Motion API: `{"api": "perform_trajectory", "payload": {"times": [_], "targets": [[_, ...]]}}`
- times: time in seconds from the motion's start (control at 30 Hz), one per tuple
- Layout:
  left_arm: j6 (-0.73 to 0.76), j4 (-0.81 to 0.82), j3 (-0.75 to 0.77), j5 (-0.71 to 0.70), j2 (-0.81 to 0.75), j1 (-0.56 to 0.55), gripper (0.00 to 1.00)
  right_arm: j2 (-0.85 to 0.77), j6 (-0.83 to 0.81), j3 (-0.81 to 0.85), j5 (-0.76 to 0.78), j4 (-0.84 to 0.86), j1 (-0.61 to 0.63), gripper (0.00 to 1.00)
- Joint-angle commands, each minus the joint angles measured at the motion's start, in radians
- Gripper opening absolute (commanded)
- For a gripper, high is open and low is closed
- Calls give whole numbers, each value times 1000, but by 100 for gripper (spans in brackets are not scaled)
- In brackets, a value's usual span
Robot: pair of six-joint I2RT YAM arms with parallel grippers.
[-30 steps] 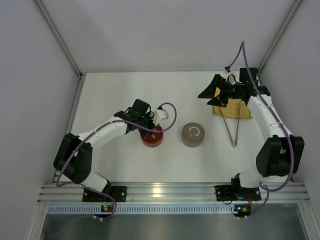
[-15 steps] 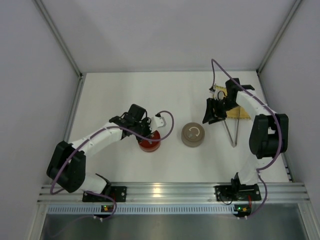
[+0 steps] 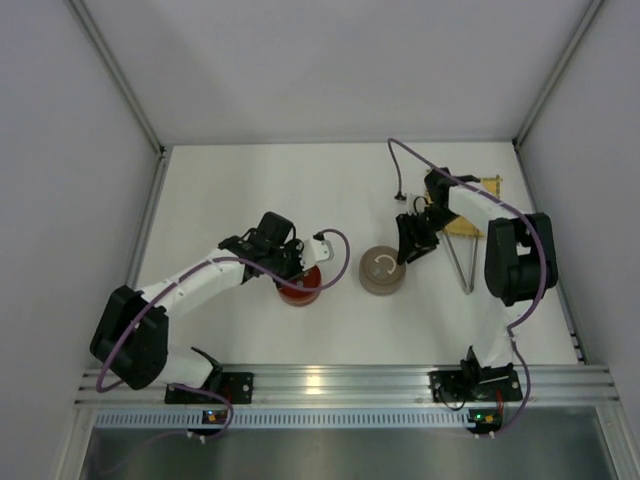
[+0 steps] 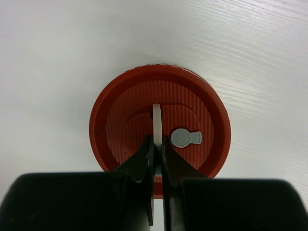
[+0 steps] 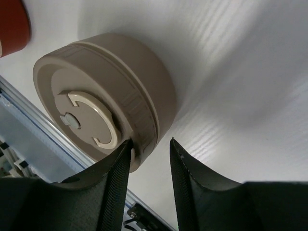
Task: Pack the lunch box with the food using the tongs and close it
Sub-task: Move the packing box to the center of the board.
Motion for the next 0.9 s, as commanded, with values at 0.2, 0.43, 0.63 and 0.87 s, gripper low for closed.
{"api": "perform_trajectory", "payload": {"times": [0.2, 0.43, 0.63, 0.87], "targets": [[-32, -139, -87, 0, 19, -96, 0, 23, -43, -35, 19, 17, 158, 32], [-87, -104, -127, -4, -15, -167, 0, 11, -53, -83, -3, 15, 207, 29], [-104, -79, -148, -10, -24, -176, 0, -1, -65, -120, 3, 20, 244, 27], [-95, -82, -148, 9, -46, -177, 0, -3, -59, -126, -3, 17, 255, 26]]}}
